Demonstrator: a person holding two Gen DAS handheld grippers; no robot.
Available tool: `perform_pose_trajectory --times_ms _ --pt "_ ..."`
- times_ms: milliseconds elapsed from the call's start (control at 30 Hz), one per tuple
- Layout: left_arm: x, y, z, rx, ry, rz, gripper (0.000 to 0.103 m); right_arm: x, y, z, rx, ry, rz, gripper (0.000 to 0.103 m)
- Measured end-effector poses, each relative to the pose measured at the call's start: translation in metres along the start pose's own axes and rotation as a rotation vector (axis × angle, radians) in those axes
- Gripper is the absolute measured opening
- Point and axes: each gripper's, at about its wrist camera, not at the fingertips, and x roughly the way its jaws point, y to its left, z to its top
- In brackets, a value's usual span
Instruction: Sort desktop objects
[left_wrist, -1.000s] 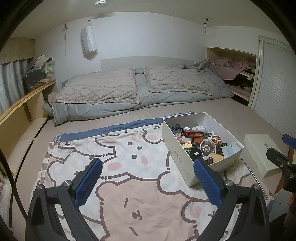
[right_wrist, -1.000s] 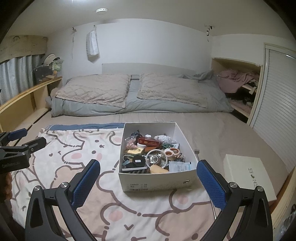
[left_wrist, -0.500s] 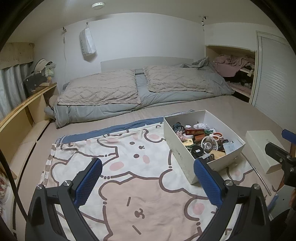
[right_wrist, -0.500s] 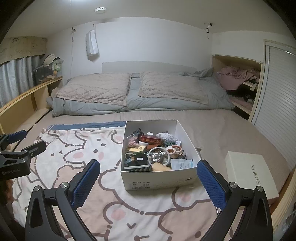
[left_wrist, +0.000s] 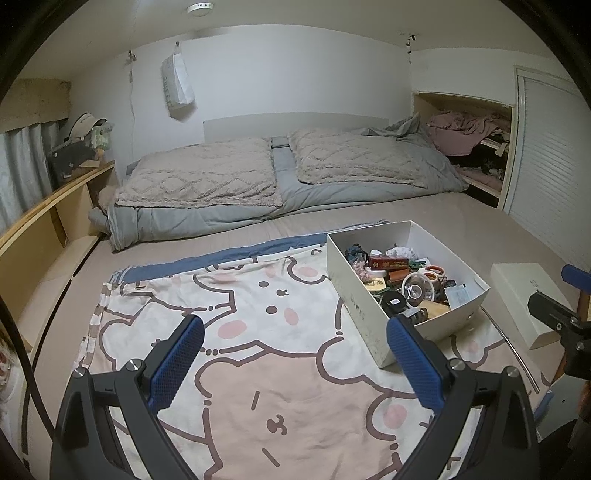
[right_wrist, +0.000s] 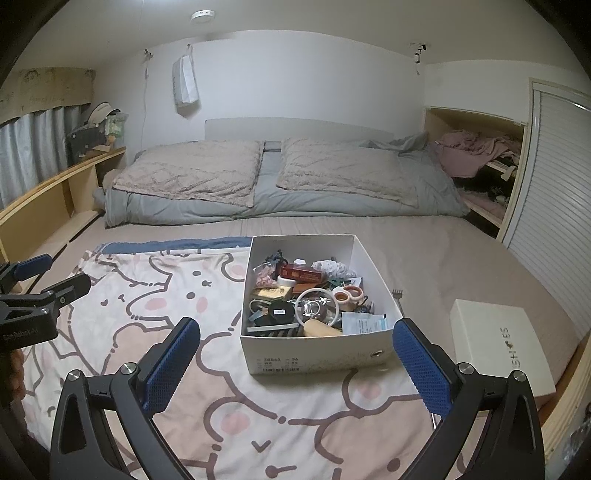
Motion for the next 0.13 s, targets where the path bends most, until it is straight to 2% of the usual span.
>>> perform_pose_trajectory --times_ms 133 --pt "0.0010 0.0016 0.0004 -0.005 0.006 -0.009 0.100 0.0002 -0.0003 0.0003 0.000 0.001 0.001 0.103"
